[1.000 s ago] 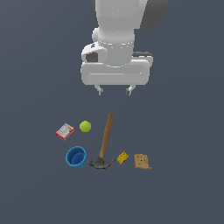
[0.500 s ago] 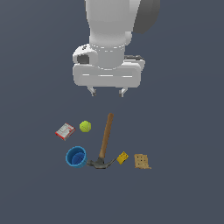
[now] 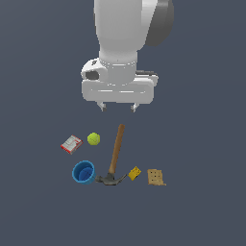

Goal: Pick up a designated object from a clutter of objects.

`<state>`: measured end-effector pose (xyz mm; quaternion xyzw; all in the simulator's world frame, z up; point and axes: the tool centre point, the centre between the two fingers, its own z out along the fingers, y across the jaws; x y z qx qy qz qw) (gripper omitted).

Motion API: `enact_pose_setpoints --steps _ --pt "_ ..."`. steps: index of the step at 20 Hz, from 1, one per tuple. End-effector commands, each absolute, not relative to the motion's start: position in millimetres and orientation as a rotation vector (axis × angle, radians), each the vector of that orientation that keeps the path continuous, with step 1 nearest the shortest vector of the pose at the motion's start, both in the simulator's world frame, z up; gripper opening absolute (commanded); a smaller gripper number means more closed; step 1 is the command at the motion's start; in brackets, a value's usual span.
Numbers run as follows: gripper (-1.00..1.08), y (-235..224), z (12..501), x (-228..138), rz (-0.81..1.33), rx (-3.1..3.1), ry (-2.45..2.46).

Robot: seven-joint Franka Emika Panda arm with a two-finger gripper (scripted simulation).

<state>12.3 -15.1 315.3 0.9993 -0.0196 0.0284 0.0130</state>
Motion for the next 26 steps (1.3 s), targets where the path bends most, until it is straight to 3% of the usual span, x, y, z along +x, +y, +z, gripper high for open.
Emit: enact_pose_setpoints --steps 1,18,26 --pt "1.00 -14.7 301.1 16.2 0.082 3.117 -0.084" --pt "1.00 -12.6 123.4 32.7 0.020 3.118 -0.391" --pt "1.00 -13.5 75.1 26.2 0.003 3.105 -0.478"
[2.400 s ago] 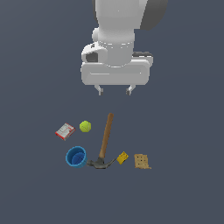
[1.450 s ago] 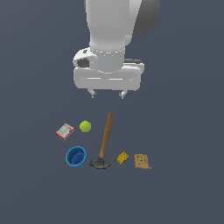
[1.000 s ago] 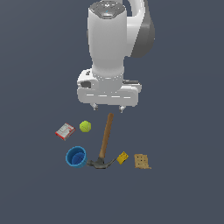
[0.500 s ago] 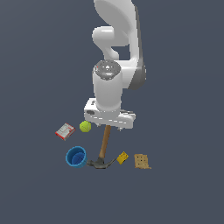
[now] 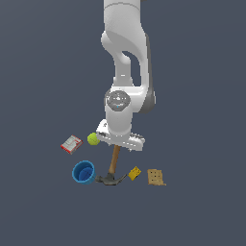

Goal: Pick up a designated object from a clutter of objects.

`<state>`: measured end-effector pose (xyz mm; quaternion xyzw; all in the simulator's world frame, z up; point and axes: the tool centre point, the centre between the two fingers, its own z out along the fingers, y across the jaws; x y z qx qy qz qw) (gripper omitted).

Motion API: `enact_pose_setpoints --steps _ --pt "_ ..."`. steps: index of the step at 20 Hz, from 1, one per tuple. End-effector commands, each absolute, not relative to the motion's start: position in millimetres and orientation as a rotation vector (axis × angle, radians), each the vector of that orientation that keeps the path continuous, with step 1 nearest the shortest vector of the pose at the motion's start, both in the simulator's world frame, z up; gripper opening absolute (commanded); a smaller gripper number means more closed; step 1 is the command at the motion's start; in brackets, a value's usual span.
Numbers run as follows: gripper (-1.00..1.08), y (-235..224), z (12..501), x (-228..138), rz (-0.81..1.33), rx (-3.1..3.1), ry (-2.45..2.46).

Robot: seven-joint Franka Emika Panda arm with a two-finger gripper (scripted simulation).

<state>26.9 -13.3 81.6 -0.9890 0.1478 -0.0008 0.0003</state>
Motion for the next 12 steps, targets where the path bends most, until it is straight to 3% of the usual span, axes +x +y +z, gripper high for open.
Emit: enact_pose_setpoints --steps 1,12 --pt "1.00 -13.5 72.1 25.7 -0.002 -3.104 0.483" --pt "1.00 -13.6 56.0 24.1 0.001 -3.103 0.490"
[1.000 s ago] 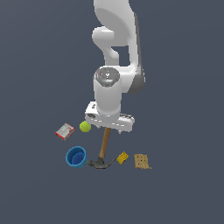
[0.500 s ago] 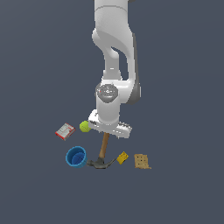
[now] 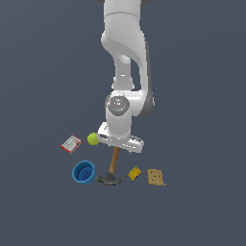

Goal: Pick up a designated object from a clutter of objects.

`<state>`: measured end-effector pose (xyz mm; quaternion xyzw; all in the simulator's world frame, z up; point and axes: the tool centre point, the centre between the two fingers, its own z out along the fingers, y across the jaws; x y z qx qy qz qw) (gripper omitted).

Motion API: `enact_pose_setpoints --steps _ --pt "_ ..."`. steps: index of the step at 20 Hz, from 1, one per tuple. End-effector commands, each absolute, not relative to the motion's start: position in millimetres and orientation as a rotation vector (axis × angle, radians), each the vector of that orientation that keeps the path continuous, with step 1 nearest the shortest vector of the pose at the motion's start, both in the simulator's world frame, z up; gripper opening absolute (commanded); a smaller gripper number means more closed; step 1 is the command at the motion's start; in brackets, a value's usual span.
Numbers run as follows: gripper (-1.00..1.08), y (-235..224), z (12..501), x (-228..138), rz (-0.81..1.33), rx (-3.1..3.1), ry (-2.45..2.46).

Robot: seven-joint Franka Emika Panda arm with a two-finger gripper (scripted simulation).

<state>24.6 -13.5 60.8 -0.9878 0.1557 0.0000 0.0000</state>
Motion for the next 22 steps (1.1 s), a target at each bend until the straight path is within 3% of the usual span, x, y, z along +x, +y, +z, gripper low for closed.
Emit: enact_pose_setpoints --steps 1,12,13,22 --pt "1.00 -13.5 51.6 24.0 0.001 -3.103 0.490" --pt "1.00 -13.6 16.6 24.3 0.000 -3.103 0.493" --pt "-1.00 -13.6 16.6 24.3 0.000 -3.103 0.493" --pt "-1.00 -13.6 16.6 24.3 0.000 -3.103 0.493"
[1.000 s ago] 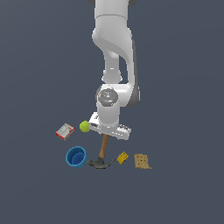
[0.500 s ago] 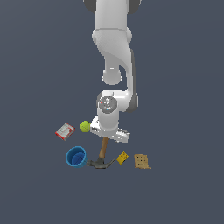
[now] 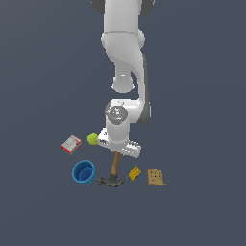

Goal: Pick up a designated object from a clutter of objects.

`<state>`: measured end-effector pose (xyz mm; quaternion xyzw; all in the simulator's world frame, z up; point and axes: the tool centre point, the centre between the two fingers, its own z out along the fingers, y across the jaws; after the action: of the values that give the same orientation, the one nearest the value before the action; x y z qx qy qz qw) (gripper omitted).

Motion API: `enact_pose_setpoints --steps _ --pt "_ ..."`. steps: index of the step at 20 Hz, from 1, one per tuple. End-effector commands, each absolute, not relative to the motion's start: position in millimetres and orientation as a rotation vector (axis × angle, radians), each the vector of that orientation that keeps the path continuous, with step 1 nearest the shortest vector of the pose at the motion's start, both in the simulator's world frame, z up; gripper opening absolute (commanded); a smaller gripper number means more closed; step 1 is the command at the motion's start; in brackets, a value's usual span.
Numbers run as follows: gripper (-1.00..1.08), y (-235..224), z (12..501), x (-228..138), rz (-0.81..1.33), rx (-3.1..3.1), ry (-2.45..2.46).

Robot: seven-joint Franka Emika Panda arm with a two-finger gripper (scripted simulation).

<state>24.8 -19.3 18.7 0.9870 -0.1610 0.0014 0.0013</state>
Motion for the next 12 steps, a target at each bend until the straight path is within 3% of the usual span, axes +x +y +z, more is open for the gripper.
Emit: enact_pose_setpoints --steps 1,12 --pt "-1.00 -18.7 18.6 25.1 0.005 3.099 -0.504" --pt "-1.00 -25.3 43.3 14.3 0.005 3.099 -0.504"
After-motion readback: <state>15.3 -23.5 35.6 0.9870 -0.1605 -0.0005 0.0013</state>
